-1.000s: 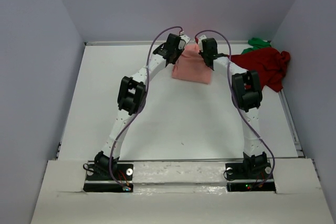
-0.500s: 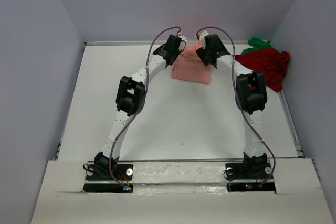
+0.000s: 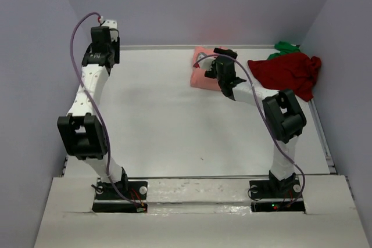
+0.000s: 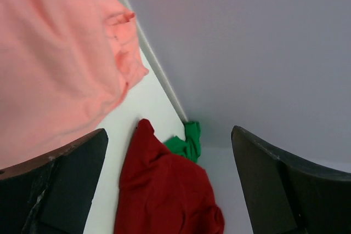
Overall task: Fold and stack the t-shirts
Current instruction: Fold the tshirt
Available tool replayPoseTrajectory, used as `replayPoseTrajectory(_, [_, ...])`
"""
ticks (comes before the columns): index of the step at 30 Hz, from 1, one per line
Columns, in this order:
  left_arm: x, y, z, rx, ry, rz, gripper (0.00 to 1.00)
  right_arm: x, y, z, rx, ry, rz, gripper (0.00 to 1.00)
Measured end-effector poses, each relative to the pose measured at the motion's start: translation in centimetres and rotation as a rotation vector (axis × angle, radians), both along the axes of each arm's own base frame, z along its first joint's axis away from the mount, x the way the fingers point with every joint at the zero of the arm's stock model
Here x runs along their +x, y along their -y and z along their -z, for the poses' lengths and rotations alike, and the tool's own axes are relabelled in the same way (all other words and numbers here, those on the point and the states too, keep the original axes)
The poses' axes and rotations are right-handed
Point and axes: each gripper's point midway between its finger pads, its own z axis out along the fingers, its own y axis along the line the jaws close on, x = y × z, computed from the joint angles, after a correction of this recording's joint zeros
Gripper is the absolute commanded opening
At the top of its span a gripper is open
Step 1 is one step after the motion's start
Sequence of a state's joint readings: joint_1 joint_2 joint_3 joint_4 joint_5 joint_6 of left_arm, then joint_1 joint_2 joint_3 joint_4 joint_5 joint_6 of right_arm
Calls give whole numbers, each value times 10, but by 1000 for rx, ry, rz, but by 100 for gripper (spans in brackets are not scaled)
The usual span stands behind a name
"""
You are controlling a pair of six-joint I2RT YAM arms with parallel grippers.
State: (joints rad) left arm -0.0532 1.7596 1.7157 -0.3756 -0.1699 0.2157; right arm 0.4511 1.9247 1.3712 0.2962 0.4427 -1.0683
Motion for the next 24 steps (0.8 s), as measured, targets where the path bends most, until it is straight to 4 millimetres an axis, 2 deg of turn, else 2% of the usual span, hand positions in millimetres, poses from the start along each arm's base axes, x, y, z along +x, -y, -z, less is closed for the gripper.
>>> replayPoseTrajectory(2, [-27,-29,4,4,-8,-61,53,3,-13,32,-136,-17,-53,100])
replayPoseTrajectory(3, [-39,-36,9,6,-18,-76,53,7,-15,48,-168,-30,-60,100])
replayPoseTrajectory(4, [-52,-38,16,8,-28,-78,53,10,-15,57,-197,-37,-65,100])
replayPoseTrajectory(5, [-58,-37,23,10,-40,-73,54,15,-14,78,-239,-59,-70,100])
replayPoseTrajectory(8, [-82,-26,48,11,-86,-41,54,31,-14,113,-319,-86,-74,100])
replayPoseTrajectory(9, [-90,-24,55,9,-100,-32,54,40,-16,118,-340,-78,-72,100])
replayPoseTrajectory(12, [-105,-27,60,15,-104,-28,55,60,-23,116,-371,-15,-58,100])
replayPoseTrajectory(15, [-107,-33,46,24,-59,-36,55,71,-27,114,-399,28,-56,100])
replayPoseTrajectory(20, [-106,-33,28,20,11,-30,56,69,-27,116,-438,50,-68,100])
replayPoseTrajectory(24, [-109,-31,38,18,-5,-15,56,55,-24,122,-448,10,-101,100])
